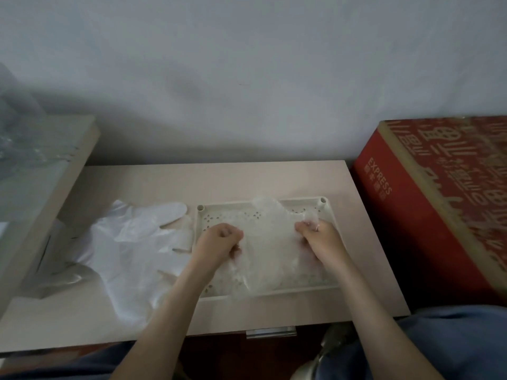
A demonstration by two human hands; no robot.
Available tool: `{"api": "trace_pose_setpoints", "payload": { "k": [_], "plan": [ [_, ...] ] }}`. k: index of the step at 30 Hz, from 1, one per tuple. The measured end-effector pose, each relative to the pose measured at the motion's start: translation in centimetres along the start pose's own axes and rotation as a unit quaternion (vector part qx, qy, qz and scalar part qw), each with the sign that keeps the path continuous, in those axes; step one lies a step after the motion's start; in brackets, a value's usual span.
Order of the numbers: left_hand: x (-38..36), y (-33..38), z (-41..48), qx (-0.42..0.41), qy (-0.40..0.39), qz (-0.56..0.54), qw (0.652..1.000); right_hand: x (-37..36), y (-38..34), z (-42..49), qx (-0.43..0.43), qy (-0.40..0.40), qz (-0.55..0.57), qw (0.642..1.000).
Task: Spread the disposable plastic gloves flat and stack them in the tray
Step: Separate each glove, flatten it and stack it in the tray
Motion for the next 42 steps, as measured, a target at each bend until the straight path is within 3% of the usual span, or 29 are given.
{"api": "trace_pose_setpoints", "payload": {
  "k": [3,6,12,14,17,20,24,25,27,30,32,34,38,42],
  "plan": [
    [-0.1,-0.2,0.5,0.007,0.011,0.003,1.000,0.9,0.4,0.2,0.004,0.005,0.013,1.000],
    [-0.1,-0.1,0.7,-0.008,0.039,0.072,0.997,0.9,0.5,0.5,0.029,0.025,-0.034,0.999],
    [0.7,0.5,0.7,-0.037,0.145,0.170,0.974,0.6,1.0,-0.2,0.099,0.081,-0.085,0.988],
    [0.5,0.6,0.6,-0.066,0.187,0.233,0.952,0.7,1.1,-0.4,0.106,0.098,-0.113,0.983],
    [-1.0,1.7,-0.4,-0.186,0.252,0.384,0.869,0.6,1.3,-0.3,0.104,0.090,-0.172,0.975],
    [-3.5,2.4,-1.2,-0.282,0.163,0.462,0.825,0.3,1.5,0.1,0.088,0.071,-0.199,0.973],
    [-5.5,0.1,-0.4,-0.275,0.011,0.587,0.762,0.2,1.6,0.5,0.061,0.049,-0.178,0.981],
    [-5.5,-0.6,-0.2,-0.265,-0.007,0.598,0.756,0.4,1.5,0.5,0.053,0.048,-0.165,0.984],
    [-5.0,-1.0,0.0,-0.245,-0.017,0.565,0.788,0.7,1.3,0.4,0.043,0.050,-0.145,0.987],
    [-3.1,0.5,-0.3,-0.218,0.105,0.416,0.877,1.0,1.4,0.6,0.008,0.063,-0.077,0.995],
    [-1.8,1.8,-1.0,-0.210,0.172,0.345,0.899,1.0,1.6,0.7,-0.020,0.075,-0.033,0.996],
    [-1.8,2.7,-1.5,-0.241,0.136,0.377,0.884,1.1,1.8,0.7,-0.041,0.089,-0.009,0.995],
    [-4.4,3.2,-3.8,-0.356,0.082,0.468,0.805,1.2,1.5,-0.1,-0.094,0.106,0.096,0.985],
    [-7.3,2.3,-4.9,-0.366,0.082,0.528,0.762,0.5,0.6,-1.1,-0.142,0.072,0.158,0.974]
  ]
}}
Point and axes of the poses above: each hand's wrist, its own z-axis towards the middle knuckle, its own x-axis out of the back of the hand, y = z × x, the point moved 5 cm from there along z, towards the middle knuckle, and after that the axes turned 9 degrees about z, right-handed, at the moved point
